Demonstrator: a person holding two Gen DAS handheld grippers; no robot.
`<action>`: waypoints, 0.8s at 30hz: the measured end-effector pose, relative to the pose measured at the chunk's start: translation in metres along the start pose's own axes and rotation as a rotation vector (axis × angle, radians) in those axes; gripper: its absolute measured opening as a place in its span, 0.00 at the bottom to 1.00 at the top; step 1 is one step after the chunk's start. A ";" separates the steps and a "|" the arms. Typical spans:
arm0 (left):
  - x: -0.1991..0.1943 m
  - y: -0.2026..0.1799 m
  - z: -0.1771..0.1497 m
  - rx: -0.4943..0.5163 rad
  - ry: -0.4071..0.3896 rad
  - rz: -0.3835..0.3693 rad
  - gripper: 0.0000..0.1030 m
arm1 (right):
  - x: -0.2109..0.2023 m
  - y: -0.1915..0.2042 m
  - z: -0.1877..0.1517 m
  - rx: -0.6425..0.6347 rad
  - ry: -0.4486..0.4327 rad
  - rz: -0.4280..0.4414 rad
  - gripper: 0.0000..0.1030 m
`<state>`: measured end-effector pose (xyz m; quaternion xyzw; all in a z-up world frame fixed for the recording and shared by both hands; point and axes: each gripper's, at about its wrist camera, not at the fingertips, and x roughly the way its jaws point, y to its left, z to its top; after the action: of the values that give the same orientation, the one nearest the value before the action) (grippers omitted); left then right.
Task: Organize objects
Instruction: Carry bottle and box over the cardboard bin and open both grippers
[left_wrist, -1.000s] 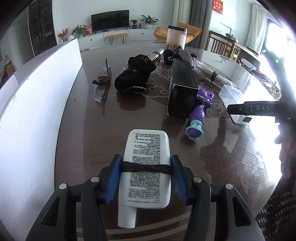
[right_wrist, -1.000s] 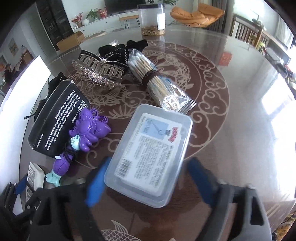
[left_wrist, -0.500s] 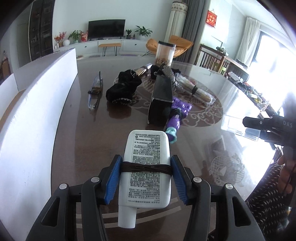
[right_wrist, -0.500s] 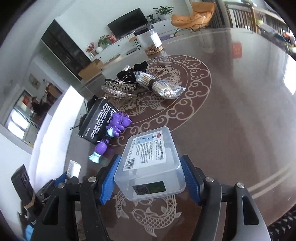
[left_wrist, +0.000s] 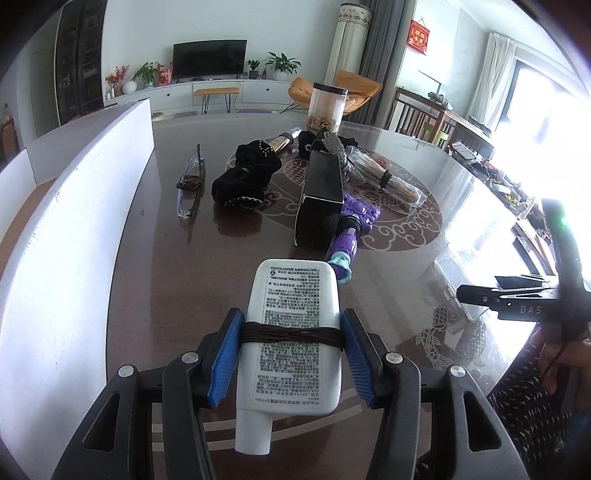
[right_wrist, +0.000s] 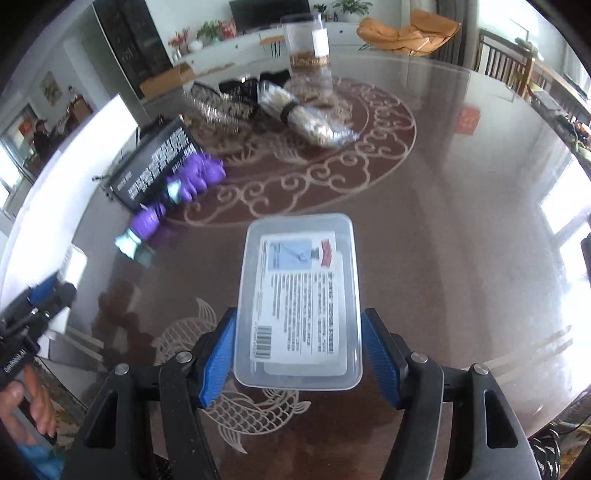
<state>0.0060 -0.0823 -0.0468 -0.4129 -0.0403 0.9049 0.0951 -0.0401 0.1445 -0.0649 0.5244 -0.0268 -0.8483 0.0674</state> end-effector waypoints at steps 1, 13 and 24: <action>0.000 -0.001 0.001 0.001 -0.001 -0.003 0.52 | 0.002 0.001 0.003 -0.010 0.011 -0.013 0.79; -0.094 0.045 0.043 -0.144 -0.140 -0.089 0.52 | -0.064 0.051 0.047 0.034 -0.106 0.306 0.60; -0.139 0.210 0.024 -0.349 -0.049 0.356 0.52 | -0.094 0.313 0.119 -0.322 -0.116 0.711 0.61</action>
<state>0.0475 -0.3166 0.0398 -0.4017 -0.1250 0.8964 -0.1398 -0.0778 -0.1550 0.1078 0.4165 -0.0770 -0.7935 0.4370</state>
